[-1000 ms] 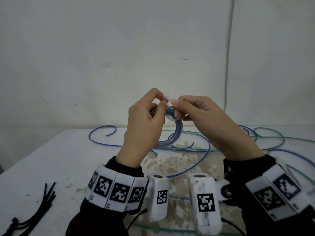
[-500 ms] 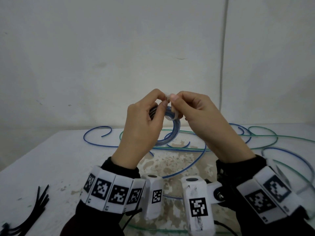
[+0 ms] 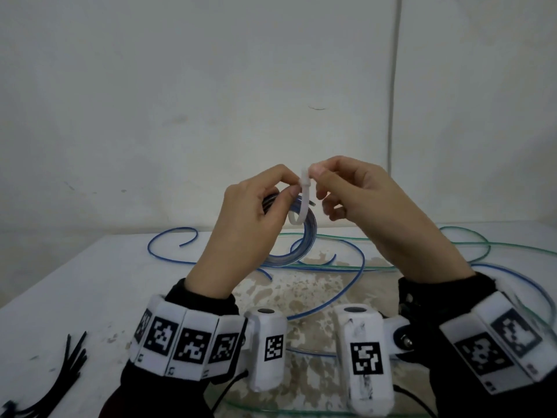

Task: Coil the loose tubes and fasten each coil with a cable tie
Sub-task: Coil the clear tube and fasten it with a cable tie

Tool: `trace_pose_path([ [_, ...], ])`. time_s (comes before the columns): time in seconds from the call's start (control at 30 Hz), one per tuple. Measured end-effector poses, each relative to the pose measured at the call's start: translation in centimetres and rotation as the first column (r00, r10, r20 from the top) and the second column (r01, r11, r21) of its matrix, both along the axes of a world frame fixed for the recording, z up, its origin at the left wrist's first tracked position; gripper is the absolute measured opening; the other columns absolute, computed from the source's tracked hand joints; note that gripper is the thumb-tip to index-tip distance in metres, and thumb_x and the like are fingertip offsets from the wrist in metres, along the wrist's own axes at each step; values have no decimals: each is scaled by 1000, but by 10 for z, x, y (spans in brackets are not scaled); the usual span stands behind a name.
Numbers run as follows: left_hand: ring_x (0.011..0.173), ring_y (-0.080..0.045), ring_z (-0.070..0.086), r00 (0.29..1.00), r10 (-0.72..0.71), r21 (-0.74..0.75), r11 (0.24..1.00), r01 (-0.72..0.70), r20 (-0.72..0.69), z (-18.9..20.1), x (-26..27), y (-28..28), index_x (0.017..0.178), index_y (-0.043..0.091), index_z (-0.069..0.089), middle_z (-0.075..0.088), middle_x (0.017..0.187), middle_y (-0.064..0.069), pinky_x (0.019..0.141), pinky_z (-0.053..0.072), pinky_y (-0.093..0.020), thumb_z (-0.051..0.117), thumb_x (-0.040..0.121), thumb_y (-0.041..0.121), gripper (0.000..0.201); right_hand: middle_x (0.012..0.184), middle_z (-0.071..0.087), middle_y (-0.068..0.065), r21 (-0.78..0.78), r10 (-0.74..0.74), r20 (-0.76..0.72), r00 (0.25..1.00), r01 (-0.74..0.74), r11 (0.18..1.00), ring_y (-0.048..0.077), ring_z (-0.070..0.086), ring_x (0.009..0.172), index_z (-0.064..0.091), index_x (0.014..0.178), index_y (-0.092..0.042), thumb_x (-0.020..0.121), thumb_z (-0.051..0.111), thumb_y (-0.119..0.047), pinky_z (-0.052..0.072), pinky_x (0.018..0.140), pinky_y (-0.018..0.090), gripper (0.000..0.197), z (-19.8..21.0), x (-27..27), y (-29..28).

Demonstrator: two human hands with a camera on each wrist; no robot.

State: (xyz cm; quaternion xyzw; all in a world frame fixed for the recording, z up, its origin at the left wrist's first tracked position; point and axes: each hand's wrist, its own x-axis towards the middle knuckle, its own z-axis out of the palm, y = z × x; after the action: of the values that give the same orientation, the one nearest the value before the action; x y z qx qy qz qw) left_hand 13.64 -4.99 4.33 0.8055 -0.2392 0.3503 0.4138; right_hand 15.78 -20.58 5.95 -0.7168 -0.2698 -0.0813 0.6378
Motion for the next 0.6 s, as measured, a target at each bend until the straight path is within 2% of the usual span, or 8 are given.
trace_pose_path([
  [0.07, 52, -28, 44, 1000, -18, 42, 999, 19, -12, 0, -2, 1, 84, 17, 62, 54, 52, 9, 52, 43, -42, 55, 94, 14, 13, 74, 62, -3, -19, -6, 16, 1000, 7, 1000, 8, 52, 62, 69, 86, -16, 91, 59, -27, 44, 62, 22, 16, 0, 0, -2],
  [0.13, 52, -25, 44, 1000, -16, 84, 996, 18, -23, 0, -3, 1, 85, 18, 62, 53, 52, 8, 52, 40, -38, 54, 94, 16, 13, 79, 67, 0, -24, 0, 20, 1000, 1, 1000, 6, 56, 66, 68, 81, -17, 90, 61, -22, 47, 66, 21, 12, 0, 0, -3],
  [0.2, 50, -22, 41, 998, -32, 94, 995, 37, -54, 0, -4, 1, 87, 17, 63, 50, 52, 4, 50, 35, -33, 53, 95, 18, 13, 81, 68, 3, -7, 22, -11, 1000, -22, 1000, 8, 58, 71, 65, 77, -17, 88, 63, -19, 48, 70, 24, 12, 1, 2, -6],
  [0.3, 48, -14, 33, 988, -83, 88, 992, 95, -128, 2, -6, 0, 89, 14, 64, 45, 54, -11, 48, 29, -25, 51, 97, 15, 15, 81, 65, 3, 38, 58, -45, 997, -56, 998, 13, 60, 77, 62, 75, -14, 88, 64, -17, 50, 72, 25, 13, 2, 3, -12],
  [0.43, 50, -11, 33, 969, -158, 44, 985, 169, -190, 5, -9, 0, 90, 10, 63, 43, 56, -13, 49, 30, -17, 50, 97, 13, 15, 83, 63, 6, 108, 78, -55, 995, -72, 992, 18, 63, 80, 58, 74, -12, 89, 63, -15, 55, 78, 35, 16, 2, 2, -12],
  [0.5, 51, -13, 34, 961, -185, 27, 981, 194, -208, 6, -11, 2, 91, 9, 63, 45, 58, -16, 49, 30, -17, 49, 98, 12, 15, 83, 62, 7, 131, 87, -53, 995, -80, 988, 19, 64, 77, 56, 73, -12, 89, 62, -14, 57, 74, 35, 17, 3, 0, -9],
  [0.6, 53, -14, 36, 949, -208, 43, 974, 224, -237, 8, -14, 5, 88, 11, 62, 47, 60, -17, 49, 31, -16, 49, 98, 12, 17, 82, 59, 4, 203, 33, -50, 998, -22, 979, 14, 62, 68, 53, 71, -13, 91, 60, -13, 54, 60, 27, 21, 4, 1, -7],
])
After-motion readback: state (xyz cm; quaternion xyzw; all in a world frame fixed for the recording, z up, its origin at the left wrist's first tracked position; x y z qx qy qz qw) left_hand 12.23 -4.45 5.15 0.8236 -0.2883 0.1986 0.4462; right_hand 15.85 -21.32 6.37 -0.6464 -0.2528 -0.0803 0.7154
